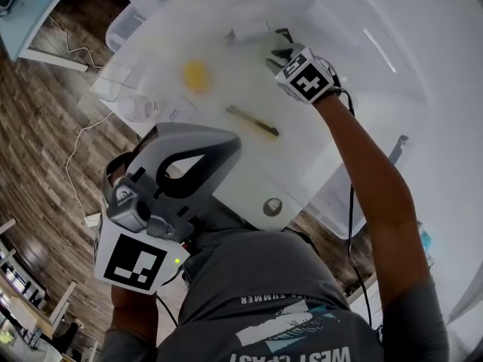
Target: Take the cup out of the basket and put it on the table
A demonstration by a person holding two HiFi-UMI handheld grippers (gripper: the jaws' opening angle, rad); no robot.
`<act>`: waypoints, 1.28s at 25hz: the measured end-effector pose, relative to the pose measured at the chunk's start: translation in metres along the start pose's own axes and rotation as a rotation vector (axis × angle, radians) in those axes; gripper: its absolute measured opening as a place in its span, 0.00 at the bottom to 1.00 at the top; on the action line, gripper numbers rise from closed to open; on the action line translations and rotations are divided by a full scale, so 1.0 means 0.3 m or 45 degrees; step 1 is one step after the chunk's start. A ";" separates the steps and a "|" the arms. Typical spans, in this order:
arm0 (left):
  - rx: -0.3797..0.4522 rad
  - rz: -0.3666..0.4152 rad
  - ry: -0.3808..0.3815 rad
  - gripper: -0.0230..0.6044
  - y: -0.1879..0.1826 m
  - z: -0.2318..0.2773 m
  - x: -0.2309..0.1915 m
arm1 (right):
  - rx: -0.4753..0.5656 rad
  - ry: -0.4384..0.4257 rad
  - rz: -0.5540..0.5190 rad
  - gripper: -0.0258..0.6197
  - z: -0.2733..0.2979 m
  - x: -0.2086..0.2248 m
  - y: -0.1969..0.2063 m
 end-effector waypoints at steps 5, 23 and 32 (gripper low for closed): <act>0.014 -0.008 -0.004 0.05 0.002 -0.010 -0.001 | -0.091 0.002 -0.092 0.18 0.057 -0.007 0.016; -0.012 -0.023 -0.096 0.11 -0.024 -0.068 0.067 | 0.138 0.113 -0.219 0.09 -0.231 -0.114 -0.158; -0.053 -0.018 -0.098 0.11 -0.043 -0.101 0.159 | 0.317 0.202 -0.263 0.09 -0.491 -0.231 -0.232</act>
Point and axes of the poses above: the fingertips, and each gripper's own axes: z forward along the fingers, x to its right, y out of its underside, the point moved 8 cm from there along -z, backward along the fingers, and after that the axes turned 5 degrees about x, right-handed, at the moved point
